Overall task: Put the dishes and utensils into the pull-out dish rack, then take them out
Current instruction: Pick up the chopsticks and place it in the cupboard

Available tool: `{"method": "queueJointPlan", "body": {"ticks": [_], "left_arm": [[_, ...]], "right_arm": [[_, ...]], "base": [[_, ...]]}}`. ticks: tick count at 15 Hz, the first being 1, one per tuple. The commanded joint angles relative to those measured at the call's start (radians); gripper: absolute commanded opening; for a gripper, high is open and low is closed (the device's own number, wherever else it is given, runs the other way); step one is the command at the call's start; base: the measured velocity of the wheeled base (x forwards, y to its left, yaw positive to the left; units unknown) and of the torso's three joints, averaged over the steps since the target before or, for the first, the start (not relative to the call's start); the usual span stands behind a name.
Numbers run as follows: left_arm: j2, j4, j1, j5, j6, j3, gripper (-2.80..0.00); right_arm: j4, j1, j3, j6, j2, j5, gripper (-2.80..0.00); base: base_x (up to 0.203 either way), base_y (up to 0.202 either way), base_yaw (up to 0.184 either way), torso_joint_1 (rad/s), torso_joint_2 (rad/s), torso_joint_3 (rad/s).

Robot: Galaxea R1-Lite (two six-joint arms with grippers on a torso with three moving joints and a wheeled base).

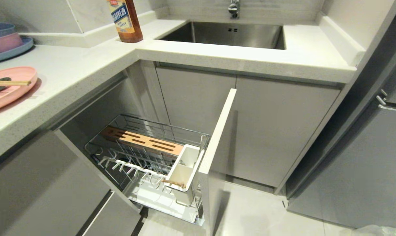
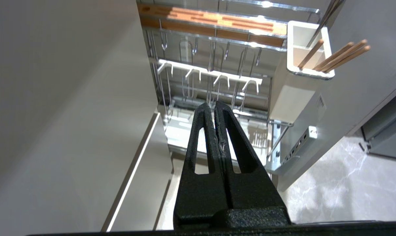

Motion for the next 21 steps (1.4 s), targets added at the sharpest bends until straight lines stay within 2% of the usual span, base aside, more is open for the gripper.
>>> {"method": "queueJointPlan", "body": {"ticks": [1,14,17,19,21], "left_arm": [[-0.002,0.001,0.000,0.001,0.001,0.000,-2.80],[-0.003,-0.001,0.000,0.000,-0.004,0.001,-2.80],[-0.003,0.001,0.000,0.001,0.022,-0.012,-2.80],[0.008,0.025,-0.002,-0.004,0.025,-0.130,-2.80],[0.087,0.072,-0.003,-0.008,0.026,-0.321,-2.80]], "right_arm": [[0.000,0.000,0.000,0.000,0.000,0.000,-2.80],[0.000,0.000,0.000,0.000,0.000,0.000,-2.80],[0.000,0.000,0.000,0.000,0.000,0.000,-2.80],[0.000,0.000,0.000,0.000,0.000,0.000,-2.80],[0.000,0.000,0.000,0.000,0.000,0.000,-2.80]], "base": [[0.000,0.000,0.000,0.002,0.00,-0.202],[0.000,0.000,0.000,0.003,0.00,-0.180],[0.000,0.000,0.000,0.002,0.00,-0.012],[0.000,0.000,0.000,0.000,0.00,0.000],[0.000,0.000,0.000,0.000,0.00,0.000]]}}
